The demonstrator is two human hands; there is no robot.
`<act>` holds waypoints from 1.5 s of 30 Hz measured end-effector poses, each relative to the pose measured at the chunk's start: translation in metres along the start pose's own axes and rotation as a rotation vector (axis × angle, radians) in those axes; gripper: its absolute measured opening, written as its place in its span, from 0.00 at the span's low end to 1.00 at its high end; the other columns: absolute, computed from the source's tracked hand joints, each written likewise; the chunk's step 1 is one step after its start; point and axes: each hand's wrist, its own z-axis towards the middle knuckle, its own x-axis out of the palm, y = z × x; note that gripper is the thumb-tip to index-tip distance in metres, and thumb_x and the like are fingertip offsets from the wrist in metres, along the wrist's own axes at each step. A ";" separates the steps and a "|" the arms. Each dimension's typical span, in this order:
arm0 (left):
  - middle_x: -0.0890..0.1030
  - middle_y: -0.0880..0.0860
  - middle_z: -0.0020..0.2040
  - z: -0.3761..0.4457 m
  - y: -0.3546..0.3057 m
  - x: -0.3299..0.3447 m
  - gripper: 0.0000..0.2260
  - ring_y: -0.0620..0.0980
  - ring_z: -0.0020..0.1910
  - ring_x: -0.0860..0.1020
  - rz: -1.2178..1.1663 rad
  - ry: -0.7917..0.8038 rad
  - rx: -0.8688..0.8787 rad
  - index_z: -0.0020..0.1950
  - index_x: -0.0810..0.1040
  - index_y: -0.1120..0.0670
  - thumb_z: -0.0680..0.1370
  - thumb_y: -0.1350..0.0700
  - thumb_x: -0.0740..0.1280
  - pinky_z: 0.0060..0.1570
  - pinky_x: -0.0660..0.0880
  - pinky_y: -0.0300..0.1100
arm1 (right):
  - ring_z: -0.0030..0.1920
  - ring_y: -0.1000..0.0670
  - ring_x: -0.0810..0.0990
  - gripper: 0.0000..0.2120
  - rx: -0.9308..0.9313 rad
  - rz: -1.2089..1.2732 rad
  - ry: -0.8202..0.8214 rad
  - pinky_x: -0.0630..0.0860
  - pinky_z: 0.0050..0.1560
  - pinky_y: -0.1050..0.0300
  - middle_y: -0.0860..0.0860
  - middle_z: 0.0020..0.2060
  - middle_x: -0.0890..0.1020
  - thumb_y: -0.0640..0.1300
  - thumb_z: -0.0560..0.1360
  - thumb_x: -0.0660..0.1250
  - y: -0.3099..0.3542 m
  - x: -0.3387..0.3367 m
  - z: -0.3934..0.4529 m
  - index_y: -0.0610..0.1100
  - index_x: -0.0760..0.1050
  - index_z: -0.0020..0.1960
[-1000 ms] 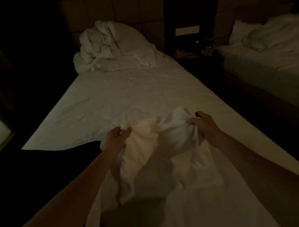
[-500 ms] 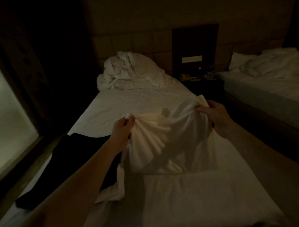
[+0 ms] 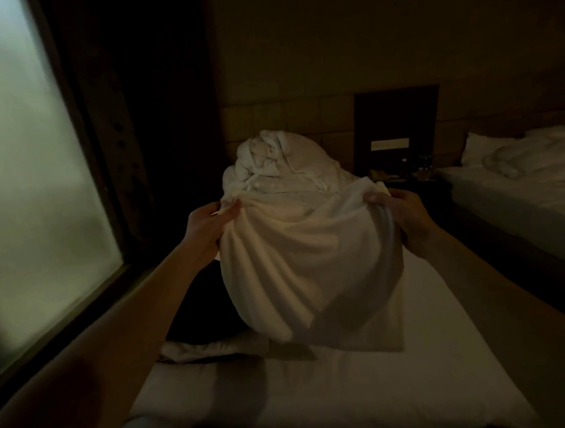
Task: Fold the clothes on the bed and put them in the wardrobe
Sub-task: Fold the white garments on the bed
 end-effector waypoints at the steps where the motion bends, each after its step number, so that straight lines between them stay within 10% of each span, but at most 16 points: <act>1: 0.83 0.53 0.49 -0.001 -0.008 -0.010 0.07 0.47 0.47 0.82 0.012 -0.022 0.018 0.49 0.81 0.55 0.74 0.53 0.73 0.45 0.80 0.41 | 0.46 0.48 0.83 0.09 -0.007 -0.004 0.022 0.80 0.49 0.51 0.50 0.46 0.83 0.48 0.69 0.76 0.002 0.010 0.000 0.48 0.80 0.48; 8: 0.79 0.47 0.41 0.010 -0.041 -0.097 0.07 0.39 0.35 0.80 0.108 -0.184 0.116 0.40 0.79 0.50 0.73 0.50 0.74 0.39 0.79 0.36 | 0.41 0.49 0.85 0.03 0.057 0.108 0.127 0.79 0.42 0.56 0.48 0.39 0.86 0.42 0.71 0.73 -0.006 0.104 0.009 0.44 0.82 0.44; 12: 0.77 0.50 0.42 0.043 -0.038 -0.140 0.10 0.46 0.42 0.77 0.197 -0.229 0.126 0.38 0.77 0.51 0.72 0.50 0.75 0.50 0.76 0.43 | 0.50 0.45 0.83 0.29 0.145 0.171 0.151 0.79 0.47 0.53 0.44 0.52 0.83 0.48 0.62 0.79 -0.027 0.161 0.032 0.39 0.76 0.60; 22: 0.66 0.54 0.30 0.190 0.111 -0.192 0.19 0.49 0.32 0.66 0.493 -0.178 -0.040 0.31 0.70 0.55 0.78 0.49 0.68 0.29 0.59 0.39 | 0.38 0.48 0.81 0.11 0.294 -0.107 0.105 0.77 0.37 0.57 0.44 0.42 0.83 0.48 0.75 0.72 -0.163 0.230 0.144 0.40 0.81 0.48; 29: 0.71 0.55 0.29 0.247 0.216 -0.201 0.21 0.51 0.28 0.71 0.528 -0.218 -0.283 0.34 0.75 0.59 0.76 0.43 0.68 0.32 0.65 0.41 | 0.41 0.45 0.80 0.14 0.373 -0.289 0.107 0.75 0.43 0.53 0.42 0.40 0.81 0.49 0.75 0.71 -0.258 0.239 0.195 0.37 0.78 0.44; 45: 0.78 0.55 0.58 0.253 0.252 -0.191 0.18 0.56 0.59 0.75 1.014 -0.304 -0.127 0.60 0.77 0.55 0.78 0.44 0.65 0.53 0.70 0.47 | 0.56 0.45 0.81 0.29 0.478 -0.259 0.083 0.77 0.58 0.49 0.43 0.58 0.80 0.54 0.70 0.75 -0.310 0.244 0.190 0.38 0.74 0.63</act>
